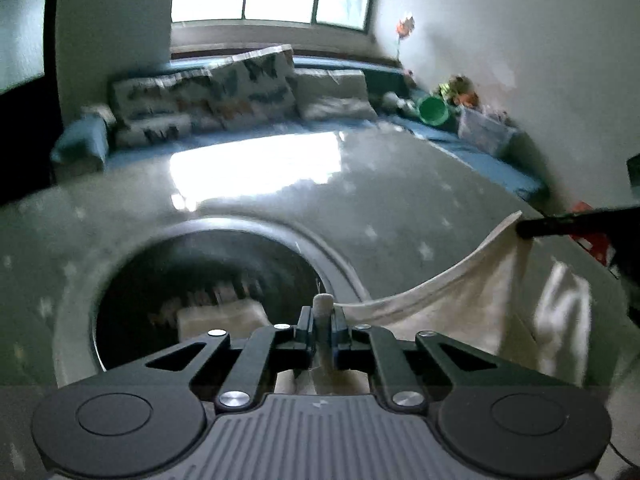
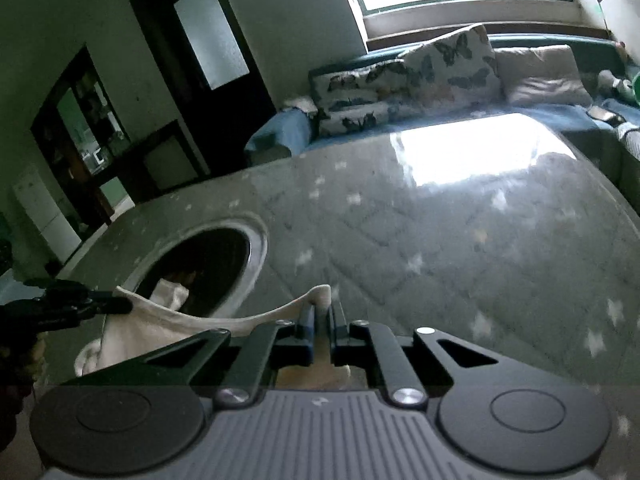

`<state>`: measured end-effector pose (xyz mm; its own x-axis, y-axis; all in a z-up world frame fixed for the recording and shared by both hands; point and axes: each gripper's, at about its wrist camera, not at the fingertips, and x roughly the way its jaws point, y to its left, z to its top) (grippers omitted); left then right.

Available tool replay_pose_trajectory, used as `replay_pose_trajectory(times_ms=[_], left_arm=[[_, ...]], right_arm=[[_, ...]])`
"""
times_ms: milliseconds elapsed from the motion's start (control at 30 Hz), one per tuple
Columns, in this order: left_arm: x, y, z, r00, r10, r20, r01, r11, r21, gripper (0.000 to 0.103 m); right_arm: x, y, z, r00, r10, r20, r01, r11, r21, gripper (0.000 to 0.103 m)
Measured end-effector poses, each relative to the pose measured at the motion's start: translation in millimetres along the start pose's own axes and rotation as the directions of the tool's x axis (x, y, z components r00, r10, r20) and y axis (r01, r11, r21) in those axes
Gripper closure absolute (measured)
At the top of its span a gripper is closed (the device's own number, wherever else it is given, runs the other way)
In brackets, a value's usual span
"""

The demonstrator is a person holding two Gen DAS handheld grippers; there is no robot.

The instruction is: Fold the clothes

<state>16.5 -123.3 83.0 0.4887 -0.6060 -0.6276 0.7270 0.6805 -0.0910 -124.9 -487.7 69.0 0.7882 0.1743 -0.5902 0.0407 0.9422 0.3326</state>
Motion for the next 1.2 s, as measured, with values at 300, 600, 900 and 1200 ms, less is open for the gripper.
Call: replay_pose_trajectory(times_ms=[300,600,900,1200], left_arm=[[57.9,36.9,46.3,0.991,0.113,0.069,-0.110,0.993,-0.044,0.094],[107.4,69.6,59.2,0.992,0.113,0.063,-0.104,0.985,-0.141,0.093],[87.6,105.2,41.2,0.989,0.141,0.038,-0.128,0.962,-0.241,0.075],[49.7,99.4,-2.6,0.986,0.159,-0.051,-0.165,0.973,-0.160,0.067]], right_arm=[[58.5,0.4,42.2,0.996,-0.076,0.040,0.075,0.997,0.015,0.098],[116.7,-6.4,53.2,0.979,-0.201,0.020,0.201,0.980,0.012,0.098],[132.1,-5.5,44.0,0.967,-0.253,-0.026,0.253,0.967,-0.018,0.089],[87.1,30.3,20.5,0.989,-0.141,-0.035,0.137,0.985,-0.103,0.071]])
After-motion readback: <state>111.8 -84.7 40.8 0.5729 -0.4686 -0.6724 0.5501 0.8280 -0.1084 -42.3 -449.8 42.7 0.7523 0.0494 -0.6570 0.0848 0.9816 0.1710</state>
